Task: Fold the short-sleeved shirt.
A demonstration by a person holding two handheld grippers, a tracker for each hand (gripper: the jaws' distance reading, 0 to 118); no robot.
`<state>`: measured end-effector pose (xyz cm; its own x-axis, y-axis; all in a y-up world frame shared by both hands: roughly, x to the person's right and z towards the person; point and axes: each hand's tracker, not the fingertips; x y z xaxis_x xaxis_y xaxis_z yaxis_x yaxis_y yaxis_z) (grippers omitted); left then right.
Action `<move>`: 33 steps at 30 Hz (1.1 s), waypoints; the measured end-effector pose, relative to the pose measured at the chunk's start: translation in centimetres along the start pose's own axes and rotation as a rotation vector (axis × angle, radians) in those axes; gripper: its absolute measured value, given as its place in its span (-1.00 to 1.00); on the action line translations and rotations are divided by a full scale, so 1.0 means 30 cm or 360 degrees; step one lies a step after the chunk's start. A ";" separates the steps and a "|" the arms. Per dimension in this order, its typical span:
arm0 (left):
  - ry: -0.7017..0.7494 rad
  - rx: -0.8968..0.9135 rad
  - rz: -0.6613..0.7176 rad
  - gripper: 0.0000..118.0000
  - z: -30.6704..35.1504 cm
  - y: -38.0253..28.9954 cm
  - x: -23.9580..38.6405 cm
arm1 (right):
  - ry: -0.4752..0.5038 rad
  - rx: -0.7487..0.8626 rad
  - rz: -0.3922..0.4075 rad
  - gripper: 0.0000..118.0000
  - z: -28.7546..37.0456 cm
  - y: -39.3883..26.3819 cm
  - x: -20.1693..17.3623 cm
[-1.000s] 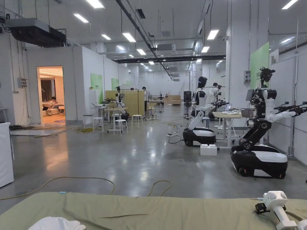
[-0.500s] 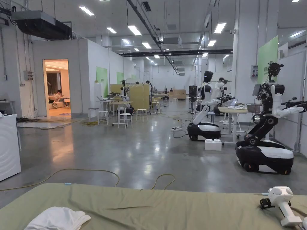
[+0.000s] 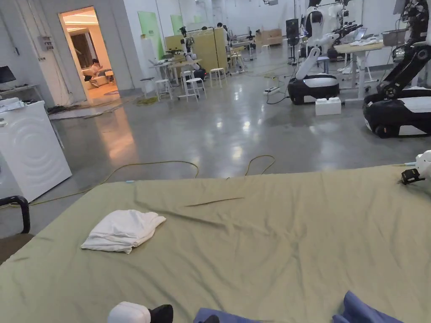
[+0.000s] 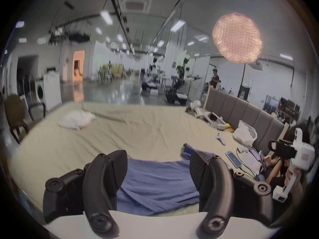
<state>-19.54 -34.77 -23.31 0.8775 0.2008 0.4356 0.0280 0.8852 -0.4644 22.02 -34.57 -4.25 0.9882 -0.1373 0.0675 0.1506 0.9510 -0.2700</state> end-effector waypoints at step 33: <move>0.0491 -0.1187 -0.0079 -0.92 -1.036 -0.194 -0.321 | -0.0074 -0.0879 -0.0205 0.31 -0.769 -0.068 0.409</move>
<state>-13.26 -54.89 -48.77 0.9563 -0.0528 0.2876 0.2871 0.3549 -0.8897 34.46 -44.58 -25.02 0.9606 -0.2185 0.1718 0.2739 0.6398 -0.7181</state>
